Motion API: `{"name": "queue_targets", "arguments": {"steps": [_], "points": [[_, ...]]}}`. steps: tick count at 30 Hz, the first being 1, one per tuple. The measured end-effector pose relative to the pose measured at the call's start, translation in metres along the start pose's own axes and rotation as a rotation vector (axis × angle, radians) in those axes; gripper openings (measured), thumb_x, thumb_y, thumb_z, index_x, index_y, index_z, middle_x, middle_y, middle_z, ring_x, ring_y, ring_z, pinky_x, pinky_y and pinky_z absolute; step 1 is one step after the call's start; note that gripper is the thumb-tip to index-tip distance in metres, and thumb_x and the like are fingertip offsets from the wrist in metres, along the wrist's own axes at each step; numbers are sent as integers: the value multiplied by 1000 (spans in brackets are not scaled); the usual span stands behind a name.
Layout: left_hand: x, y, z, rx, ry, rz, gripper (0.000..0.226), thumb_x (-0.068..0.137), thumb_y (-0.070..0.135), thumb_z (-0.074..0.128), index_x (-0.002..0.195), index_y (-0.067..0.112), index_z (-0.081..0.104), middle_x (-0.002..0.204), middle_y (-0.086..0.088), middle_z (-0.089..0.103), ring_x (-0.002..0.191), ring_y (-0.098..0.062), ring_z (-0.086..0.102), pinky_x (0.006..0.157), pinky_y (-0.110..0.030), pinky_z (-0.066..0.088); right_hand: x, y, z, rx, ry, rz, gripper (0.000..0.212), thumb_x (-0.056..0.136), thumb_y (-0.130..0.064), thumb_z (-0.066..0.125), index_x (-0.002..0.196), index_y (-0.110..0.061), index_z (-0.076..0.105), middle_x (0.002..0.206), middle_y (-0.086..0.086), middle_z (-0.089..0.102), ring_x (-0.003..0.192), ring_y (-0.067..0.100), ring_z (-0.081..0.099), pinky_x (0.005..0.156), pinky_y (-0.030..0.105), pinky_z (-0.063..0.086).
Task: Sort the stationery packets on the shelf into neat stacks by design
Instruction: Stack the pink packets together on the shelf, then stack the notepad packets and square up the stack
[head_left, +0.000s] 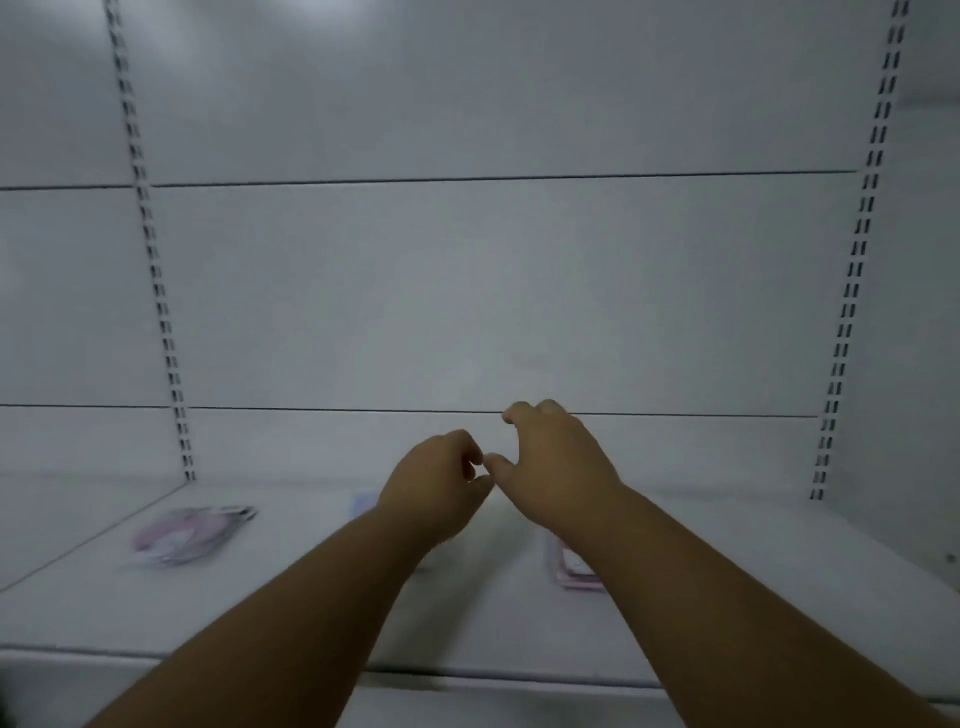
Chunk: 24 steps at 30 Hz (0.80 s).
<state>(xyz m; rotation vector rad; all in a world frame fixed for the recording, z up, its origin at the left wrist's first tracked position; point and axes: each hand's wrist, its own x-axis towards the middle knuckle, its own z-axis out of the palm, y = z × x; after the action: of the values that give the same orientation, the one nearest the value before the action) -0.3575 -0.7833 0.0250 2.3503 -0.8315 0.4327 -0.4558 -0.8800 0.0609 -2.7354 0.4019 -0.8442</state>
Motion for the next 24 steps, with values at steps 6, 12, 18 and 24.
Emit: {"name": "queue_targets", "arguments": {"steps": [6,12,18,24], "points": [[-25,-106,-81,92,60,-60,27,90,39,63,112,22,61,105,5,65,86,-8,56,77,-21,45,14,-121,30,45,23,-149,44,90,-42,58,128,-22,49,123,5,51,103,21,57,85,33,51],[-51,-240,-146,137,26,-114,30,91,41,61,115,23,60,105,5,63,88,-9,57,81,-24,49,22,-248,80,7,10,-178,46,90,-45,54,127,-19,49,124,7,50,107,25,56,85,38,51],[-49,-308,-164,115,-33,-125,36,92,44,57,117,19,59,113,-2,63,93,-16,59,85,-29,50,26,-300,112,-47,-10,-55,44,90,-43,55,125,-17,53,122,9,53,105,28,57,86,38,50],[-35,-318,-157,198,-135,-147,47,90,50,54,120,14,53,120,-9,62,108,-28,60,90,-38,50,19,-284,151,17,-147,127,47,91,-36,58,132,-15,52,130,10,57,114,26,58,91,31,44]]}}
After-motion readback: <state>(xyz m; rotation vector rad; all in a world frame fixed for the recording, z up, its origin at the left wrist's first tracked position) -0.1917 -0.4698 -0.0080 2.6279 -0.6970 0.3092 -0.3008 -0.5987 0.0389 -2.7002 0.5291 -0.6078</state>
